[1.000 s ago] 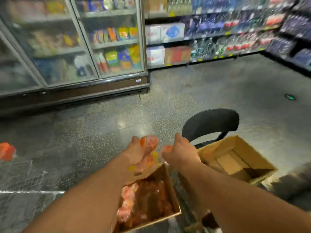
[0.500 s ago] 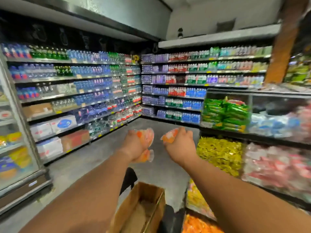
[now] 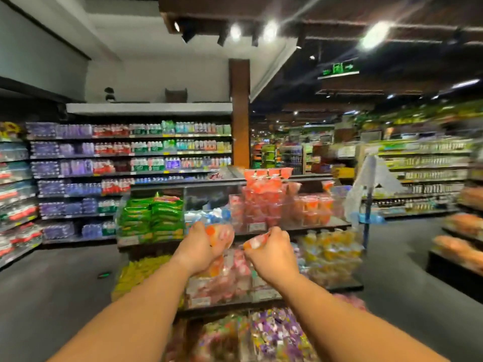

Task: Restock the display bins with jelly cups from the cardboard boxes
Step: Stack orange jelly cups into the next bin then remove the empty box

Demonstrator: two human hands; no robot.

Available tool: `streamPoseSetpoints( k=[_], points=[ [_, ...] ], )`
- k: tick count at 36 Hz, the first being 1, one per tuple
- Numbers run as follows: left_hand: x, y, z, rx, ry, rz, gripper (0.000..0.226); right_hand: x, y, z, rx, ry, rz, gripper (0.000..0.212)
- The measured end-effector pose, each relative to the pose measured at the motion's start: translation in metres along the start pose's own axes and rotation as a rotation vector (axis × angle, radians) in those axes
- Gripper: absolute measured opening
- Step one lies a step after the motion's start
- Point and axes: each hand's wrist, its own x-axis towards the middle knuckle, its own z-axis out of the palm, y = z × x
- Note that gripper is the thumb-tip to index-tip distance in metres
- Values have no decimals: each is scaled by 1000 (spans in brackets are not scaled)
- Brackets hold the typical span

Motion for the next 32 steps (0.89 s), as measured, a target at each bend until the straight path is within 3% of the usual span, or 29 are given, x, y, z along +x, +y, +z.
streamPoseSetpoints(
  k=[6, 12, 17, 23, 27, 32],
  points=[
    [42, 104, 79, 2, -89, 39, 72, 66, 76, -85, -53, 39, 59, 67],
    [97, 168, 133, 2, -102, 89, 71, 143, 129, -131, 7, 61, 81, 78],
    [146, 195, 183, -11, -100, 115, 71, 201, 166, -139, 24, 83, 112, 77],
    [222, 226, 230, -32, -135, 153, 75, 279, 201, -137, 15, 112, 106, 61],
    [277, 250, 247, -20, -120, 170, 86, 334, 209, -151, 59, 131, 112, 72],
    [337, 271, 263, 1, -79, 150, 86, 411, 229, -153, 61, 134, 103, 70]
  ],
)
